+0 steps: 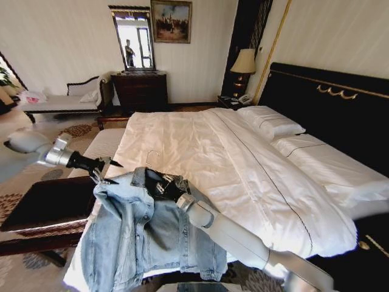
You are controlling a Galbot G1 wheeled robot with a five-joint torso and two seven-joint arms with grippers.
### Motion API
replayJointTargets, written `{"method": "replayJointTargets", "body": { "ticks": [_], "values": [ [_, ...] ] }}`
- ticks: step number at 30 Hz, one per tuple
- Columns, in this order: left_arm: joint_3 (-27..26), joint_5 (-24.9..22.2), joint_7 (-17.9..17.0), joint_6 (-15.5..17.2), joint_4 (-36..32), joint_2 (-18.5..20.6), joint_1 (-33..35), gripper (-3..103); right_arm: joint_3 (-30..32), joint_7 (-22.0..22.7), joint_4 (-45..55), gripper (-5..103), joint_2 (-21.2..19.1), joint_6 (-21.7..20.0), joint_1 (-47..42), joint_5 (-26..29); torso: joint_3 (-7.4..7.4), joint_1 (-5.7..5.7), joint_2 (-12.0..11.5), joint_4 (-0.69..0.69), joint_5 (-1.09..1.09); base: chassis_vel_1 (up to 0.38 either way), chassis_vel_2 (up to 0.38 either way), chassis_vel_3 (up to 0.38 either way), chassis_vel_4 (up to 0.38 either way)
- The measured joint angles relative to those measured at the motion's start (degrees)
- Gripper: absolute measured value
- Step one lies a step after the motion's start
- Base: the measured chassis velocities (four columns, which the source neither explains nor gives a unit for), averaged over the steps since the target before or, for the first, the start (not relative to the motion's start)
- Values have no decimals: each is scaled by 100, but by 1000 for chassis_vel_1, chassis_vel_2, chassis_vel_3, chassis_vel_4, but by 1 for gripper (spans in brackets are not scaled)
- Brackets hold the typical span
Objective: Pick up the clothes from the bed and hang them on the clothes hanger.
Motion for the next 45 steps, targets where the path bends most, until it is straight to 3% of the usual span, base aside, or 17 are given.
{"method": "replayJointTargets", "body": {
  "ticks": [17,19,22,24,25,28,32,35,37,40,45],
  "values": [
    [-615,247,-75,-22,500,450,926,101,-5,13,268,27,-126,21,-59,61,1,3,0,-2,-1,0,0,0,0],
    [-643,211,-83,-30,513,472,975,97,-16,12,248,27,-99,27,-61,50,1,3,-1,-2,0,0,0,0,0],
    [-667,33,-135,-115,553,517,1059,82,-26,12,174,27,-41,58,-58,34,1,3,0,-3,0,0,0,0,0],
    [-667,12,-128,-123,557,516,1065,82,-28,12,161,27,-40,62,-53,34,1,3,0,-2,-1,0,0,0,0],
    [-657,0,-86,-145,561,496,1072,71,-35,12,133,27,-39,70,-47,34,1,3,0,-2,0,0,0,0,0],
    [-644,-6,-69,-181,552,444,1118,66,-46,13,110,27,-31,73,-46,34,1,3,-1,-1,0,0,0,0,0],
    [-715,-9,-137,-270,488,341,1279,44,-105,14,67,27,-24,87,-50,19,1,3,0,-1,-1,0,0,0,0],
    [-754,-9,-161,-299,470,310,1332,39,-136,13,51,27,-24,95,-50,10,1,2,-1,0,-1,0,0,0,0],
    [-768,-11,-172,-320,472,295,1344,27,-150,14,16,27,-2,102,-50,0,1,2,0,-2,-1,0,0,0,0],
    [-767,-20,-184,-327,479,275,1339,22,-156,17,-22,27,36,109,-50,-8,1,2,-1,-2,-1,0,0,0,0],
    [-734,-20,-254,-362,426,211,1323,22,-157,30,-77,27,112,119,-64,-37,1,2,-1,-2,-1,0,0,0,0]
  ]
}}
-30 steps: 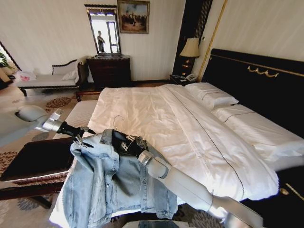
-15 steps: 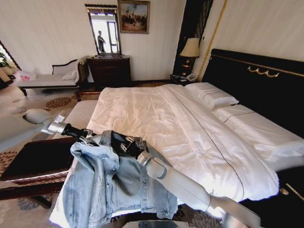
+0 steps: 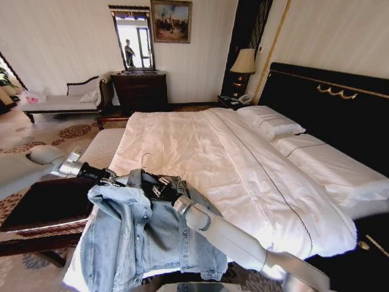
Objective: Pick up the clothes from the bed and hang them on the clothes hanger.
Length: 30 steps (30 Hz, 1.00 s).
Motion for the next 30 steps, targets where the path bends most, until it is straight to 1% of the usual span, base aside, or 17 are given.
{"method": "replayJointTargets", "body": {
  "ticks": [4,7,14,15,16,17,19,22,23,24,25,28,29,30],
  "values": [
    [114,-1,-35,-51,-76,-67,-109,22,1,0,-28,27,43,0,-2,-3,0,0,0,-1,0,0,0,0,0],
    [342,-2,-60,-103,-220,-198,-341,22,-13,-11,-44,27,77,1,-5,2,0,0,0,0,0,0,0,0,0],
    [470,22,-111,-168,-296,-303,-437,22,-53,-20,-45,27,102,4,3,24,0,-1,0,0,0,0,0,0,0],
    [486,36,-116,-180,-308,-314,-449,22,-64,-22,-45,25,102,4,11,28,0,0,0,0,0,0,0,0,0],
    [531,57,-117,-201,-336,-328,-487,22,-71,-23,-41,27,103,4,19,37,0,0,0,1,0,0,0,0,0],
    [585,66,-116,-221,-369,-337,-531,20,-77,-23,-18,32,102,6,28,50,0,0,0,0,0,0,0,0,0],
    [666,70,-110,-240,-394,-348,-612,18,-81,-27,6,32,102,8,31,57,0,0,0,0,0,0,0,0,0],
    [1038,78,-119,-279,-445,-415,-987,18,-82,-27,13,48,92,0,31,69,0,0,0,-1,2,0,0,0,0],
    [1038,78,-119,-279,-445,-415,-987,18,-82,-27,13,48,92,0,31,69,0,0,0,-1,2,0,0,0,0],
    [1130,85,-119,-288,-457,-448,-1077,18,-82,-27,17,54,87,-5,29,73,0,0,0,0,1,0,0,0,0],
    [1187,92,-119,-292,-465,-469,-1135,18,-84,-27,23,54,83,-9,27,76,0,0,0,1,0,0,0,0,0],
    [1457,144,-118,-313,-472,-596,-1397,18,-98,-38,81,71,51,-33,23,114,0,0,0,0,0,0,0,0,0],
    [1457,144,-118,-313,-472,-596,-1397,18,-98,-38,81,71,51,-33,23,114,0,0,0,0,0,0,0,0,0],
    [1496,155,-118,-321,-465,-630,-1430,18,-99,-44,112,76,31,-45,23,131,0,0,0,0,1,0,0,0,0]
  ]
}}
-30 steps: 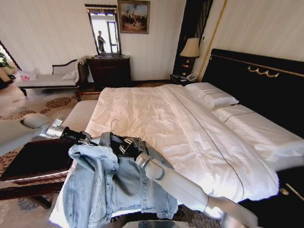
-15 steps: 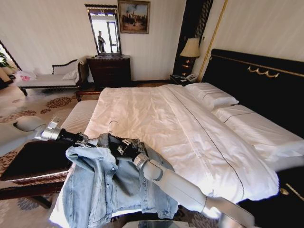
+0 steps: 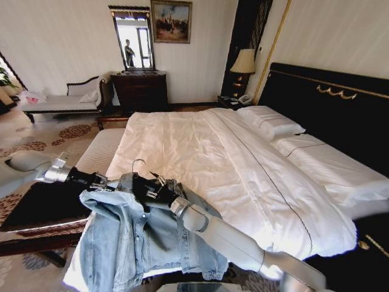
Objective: Pick up the clothes from the bed and hang them on the clothes hanger.
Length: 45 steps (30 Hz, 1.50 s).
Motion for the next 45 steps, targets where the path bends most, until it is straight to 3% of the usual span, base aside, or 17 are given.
{"method": "replayJointTargets", "body": {
  "ticks": [1,3,6,17,23,27,35,45],
  "values": [
    [27,14,0,-14,16,-39,-25,18,0,-14,53,82,-38,-13,1,26,0,0,0,0,0,0,0,0,0],
    [38,24,0,-22,27,-64,-41,18,0,-21,81,82,-65,-19,1,43,0,0,0,0,0,0,0,0,0],
    [73,30,-15,-47,55,-154,-96,18,10,-66,214,97,-253,-34,-14,108,0,0,0,0,0,0,0,0,0],
    [63,-5,-176,-108,126,-169,-41,18,309,-132,571,100,-670,-64,-324,359,0,0,0,0,0,0,0,0,0],
    [50,-62,-201,-128,145,-202,-40,18,770,105,822,100,-1143,-648,-826,1272,0,0,0,-1,1,0,0,0,0],
    [54,-98,-218,-129,112,-232,-62,18,799,156,973,100,-1408,-1064,-1116,2266,0,0,0,-2,0,0,0,0,0],
    [86,-108,-234,-121,59,-281,-92,18,493,148,811,100,-1166,-1320,-994,3003,0,0,0,-1,0,0,0,0,0],
    [158,-106,-229,-91,-55,-400,-221,18,150,222,-230,99,-213,-1288,-479,2964,0,1,0,1,-1,0,0,0,0]
  ]
}}
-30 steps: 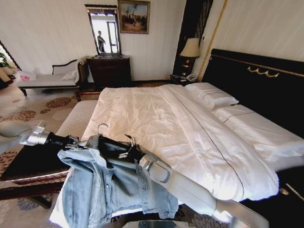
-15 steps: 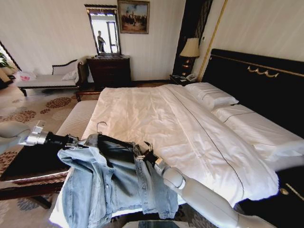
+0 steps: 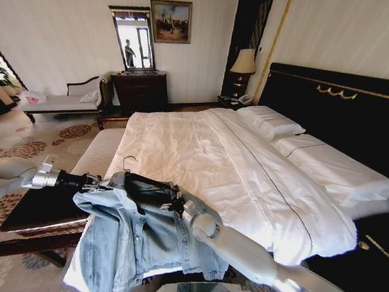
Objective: Pick up the clothes from the bed and hang them on the clothes hanger.
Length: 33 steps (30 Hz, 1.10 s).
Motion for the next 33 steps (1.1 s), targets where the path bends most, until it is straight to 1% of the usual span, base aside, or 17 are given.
{"method": "replayJointTargets", "body": {
  "ticks": [2,4,9,12,18,20,21,23,24,25,26,27,29,30,31,32,33],
  "values": [
    [13,8,0,10,-34,-12,-24,18,6,5,-348,98,138,146,92,-199,0,0,0,0,1,0,0,0,0],
    [19,12,1,18,-51,-18,-36,18,30,12,-432,98,160,182,119,-251,1,0,0,0,1,0,0,0,0],
    [51,21,9,56,-124,-67,-93,18,145,66,-503,98,77,250,164,-419,0,0,0,-2,0,0,0,0,0],
    [86,12,47,65,-121,-91,-135,18,200,120,-409,98,-73,159,159,-414,0,0,0,-1,1,0,0,0,0],
    [95,-2,69,74,-112,-80,-184,18,184,144,-367,97,-195,-57,142,-264,0,0,0,-2,1,0,0,0,0],
    [95,-12,70,81,-125,-76,-200,18,139,153,-368,91,-204,-168,136,-239,0,0,0,-2,3,0,0,0,0],
    [95,-12,73,83,-129,-82,-209,18,129,168,-378,91,-197,-214,136,-237,0,0,0,-2,2,0,0,0,0],
    [110,-12,77,84,-140,-109,-231,18,124,204,-420,80,-169,-267,139,-232,0,0,0,-2,2,0,0,0,0],
    [126,-11,79,86,-150,-126,-246,18,125,229,-438,74,-158,-283,147,-216,0,0,0,-1,2,0,0,0,0],
    [126,-11,79,86,-150,-126,-246,18,125,229,-438,74,-158,-283,147,-216,0,0,0,-1,2,0,0,0,0],
    [137,-4,83,86,-160,-145,-258,18,128,254,-450,69,-148,-297,158,-181,0,0,0,0,2,0,0,0,0],
    [144,1,85,87,-168,-155,-263,18,129,265,-456,69,-142,-302,166,-161,0,0,0,-1,2,0,0,0,0],
    [154,11,88,88,-181,-178,-273,18,139,294,-469,58,-130,-311,194,-123,0,0,0,-1,2,0,0,0,0],
    [154,11,88,88,-181,-178,-273,18,139,294,-469,58,-130,-311,194,-123,0,0,0,-1,2,0,0,0,0],
    [158,17,90,88,-183,-191,-279,18,144,310,-472,53,-124,-313,209,-112,0,0,0,-1,2,0,0,0,0],
    [164,21,92,89,-183,-200,-289,18,149,322,-471,53,-124,-314,219,-101,0,0,0,-1,2,0,0,0,0],
    [169,22,94,88,-183,-207,-298,18,152,330,-466,47,-126,-314,221,-94,0,0,0,-1,2,0,0,0,0]
  ]
}}
